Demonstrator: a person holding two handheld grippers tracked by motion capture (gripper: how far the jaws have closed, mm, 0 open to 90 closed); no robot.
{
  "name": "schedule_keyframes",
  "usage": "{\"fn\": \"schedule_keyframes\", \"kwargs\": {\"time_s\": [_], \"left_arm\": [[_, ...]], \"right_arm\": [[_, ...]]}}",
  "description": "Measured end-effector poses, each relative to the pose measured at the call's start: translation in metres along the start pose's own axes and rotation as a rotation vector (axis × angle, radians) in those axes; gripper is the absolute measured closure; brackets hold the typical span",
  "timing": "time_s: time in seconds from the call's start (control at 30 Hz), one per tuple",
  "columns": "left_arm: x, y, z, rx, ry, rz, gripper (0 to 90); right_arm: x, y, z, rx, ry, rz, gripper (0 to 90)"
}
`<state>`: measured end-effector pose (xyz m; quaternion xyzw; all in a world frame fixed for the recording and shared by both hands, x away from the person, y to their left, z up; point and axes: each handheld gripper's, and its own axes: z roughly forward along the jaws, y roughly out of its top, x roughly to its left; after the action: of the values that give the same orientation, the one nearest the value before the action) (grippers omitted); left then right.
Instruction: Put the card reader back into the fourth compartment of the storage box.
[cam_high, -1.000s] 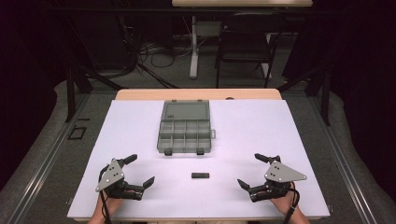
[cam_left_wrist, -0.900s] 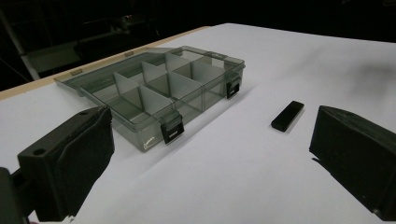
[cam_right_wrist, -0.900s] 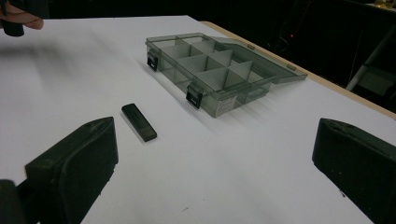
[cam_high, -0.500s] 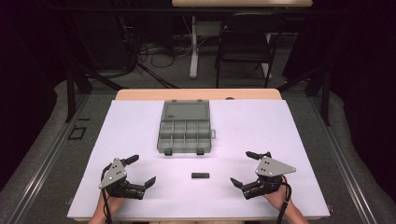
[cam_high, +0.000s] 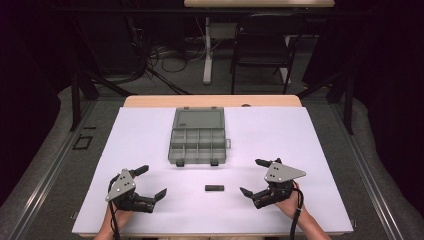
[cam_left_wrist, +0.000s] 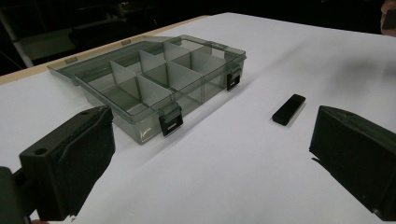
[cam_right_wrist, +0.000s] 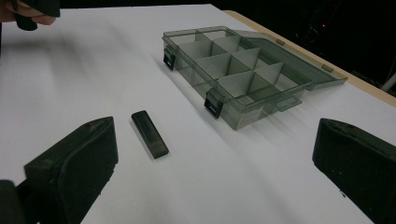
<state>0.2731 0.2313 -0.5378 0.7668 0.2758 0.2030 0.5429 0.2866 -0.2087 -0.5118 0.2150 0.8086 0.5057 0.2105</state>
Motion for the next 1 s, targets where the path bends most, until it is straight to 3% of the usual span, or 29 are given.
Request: {"fn": "schedule_keyframes", "kwargs": {"time_s": [0.47, 1.0], "left_arm": [[0.0, 0.0, 0.0, 0.001, 0.002, 0.006, 0.1], [0.001, 0.001, 0.001, 0.005, -0.007, 0.009, 0.0]], "right_arm": [[-0.003, 0.008, 0.022, -0.002, 0.05, 0.003, 0.0], [0.001, 0.011, 0.053, 0.043, 0.104, -0.003, 0.0]]}}
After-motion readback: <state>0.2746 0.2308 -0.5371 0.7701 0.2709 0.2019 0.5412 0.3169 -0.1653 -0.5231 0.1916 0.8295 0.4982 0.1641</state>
